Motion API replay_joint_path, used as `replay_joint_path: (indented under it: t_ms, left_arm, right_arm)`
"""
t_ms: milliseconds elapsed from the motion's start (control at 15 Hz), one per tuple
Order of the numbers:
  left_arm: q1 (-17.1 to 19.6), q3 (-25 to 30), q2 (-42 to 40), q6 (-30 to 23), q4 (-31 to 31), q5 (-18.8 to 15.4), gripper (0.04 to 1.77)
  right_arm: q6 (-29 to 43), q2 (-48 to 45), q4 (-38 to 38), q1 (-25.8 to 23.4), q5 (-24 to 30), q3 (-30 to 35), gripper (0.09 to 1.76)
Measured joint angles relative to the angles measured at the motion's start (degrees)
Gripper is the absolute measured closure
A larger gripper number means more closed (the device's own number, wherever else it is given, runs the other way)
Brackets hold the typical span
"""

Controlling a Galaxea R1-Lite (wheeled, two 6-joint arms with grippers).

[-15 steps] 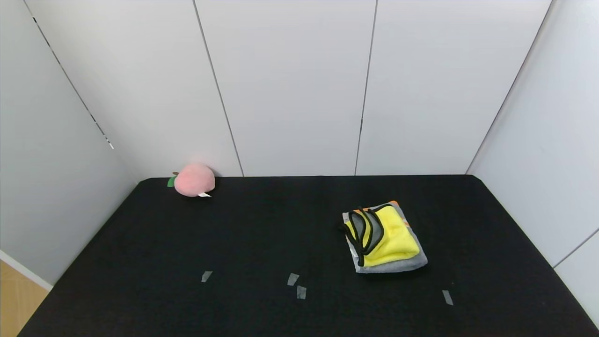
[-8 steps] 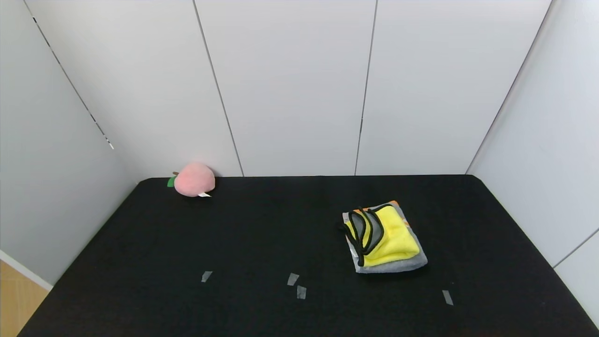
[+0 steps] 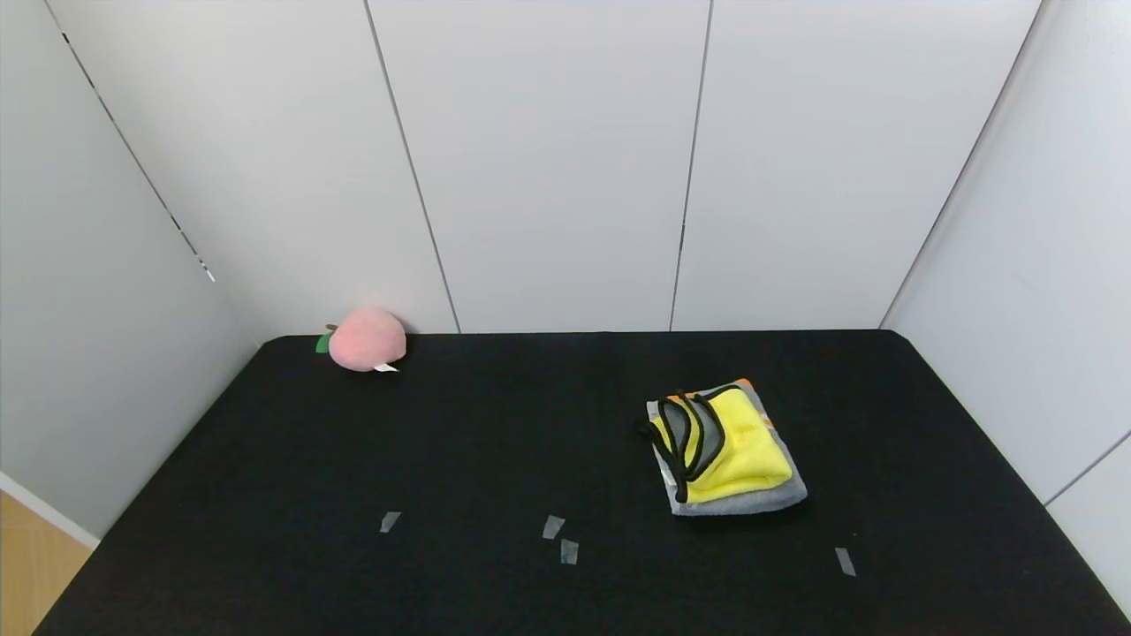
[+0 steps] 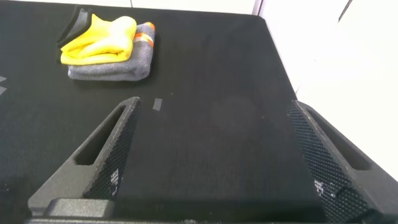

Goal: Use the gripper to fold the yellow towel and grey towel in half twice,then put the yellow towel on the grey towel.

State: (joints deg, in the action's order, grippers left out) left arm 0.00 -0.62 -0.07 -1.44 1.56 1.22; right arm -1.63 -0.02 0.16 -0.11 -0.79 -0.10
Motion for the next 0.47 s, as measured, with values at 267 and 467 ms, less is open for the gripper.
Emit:
replay_joint_path:
  t_ms: [267,467]
  left_arm:
    - [0.00,0.00,0.00,-0.15,-0.06,0.06,0.09]
    - [0.00,0.00,0.00,-0.20,-0.09,0.09,0.09]
  right_arm:
    - [-0.11,0.00,0.11,0.01,0.00,0.00,0.14]
    - [-0.04,0.00,0.11,0.01,0.00,0.00,0.14]
